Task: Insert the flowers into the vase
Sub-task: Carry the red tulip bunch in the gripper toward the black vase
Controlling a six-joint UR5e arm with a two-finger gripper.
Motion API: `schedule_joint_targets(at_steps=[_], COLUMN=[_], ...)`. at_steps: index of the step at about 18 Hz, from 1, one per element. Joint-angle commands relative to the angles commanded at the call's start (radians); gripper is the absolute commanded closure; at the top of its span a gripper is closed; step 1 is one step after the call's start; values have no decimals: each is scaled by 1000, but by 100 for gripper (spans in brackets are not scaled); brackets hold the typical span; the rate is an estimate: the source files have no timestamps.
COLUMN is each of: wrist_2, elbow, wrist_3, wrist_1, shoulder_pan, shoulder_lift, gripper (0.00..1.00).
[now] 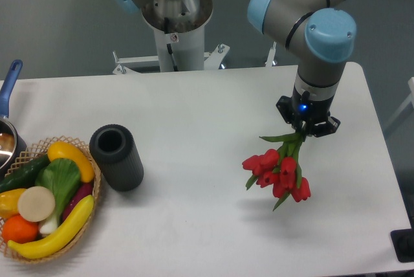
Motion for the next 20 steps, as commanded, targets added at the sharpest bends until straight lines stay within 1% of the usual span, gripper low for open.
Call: schedule_joint_targets(at_steps=[3, 6, 8, 9, 11, 13, 14, 18, 20], wrist_2=[-21, -80, -118, -145, -236, -377, -440, -647, -750], elbow=[2, 2, 21, 26, 20, 12, 11, 11, 11], wrist_3=[-5, -64, -87, -89, -116, -181, -208, -264, -316], wrist_1=[3, 14, 15, 31, 75, 124, 135, 135, 138], shoulder_pan=[-14, -21, -47, -52, -63, -66, -72, -106, -118], shoulder_lift=[0, 0, -5, -5, 1, 6, 18, 26, 26], gripper=[100, 100, 100, 100, 100, 100, 100, 100, 100])
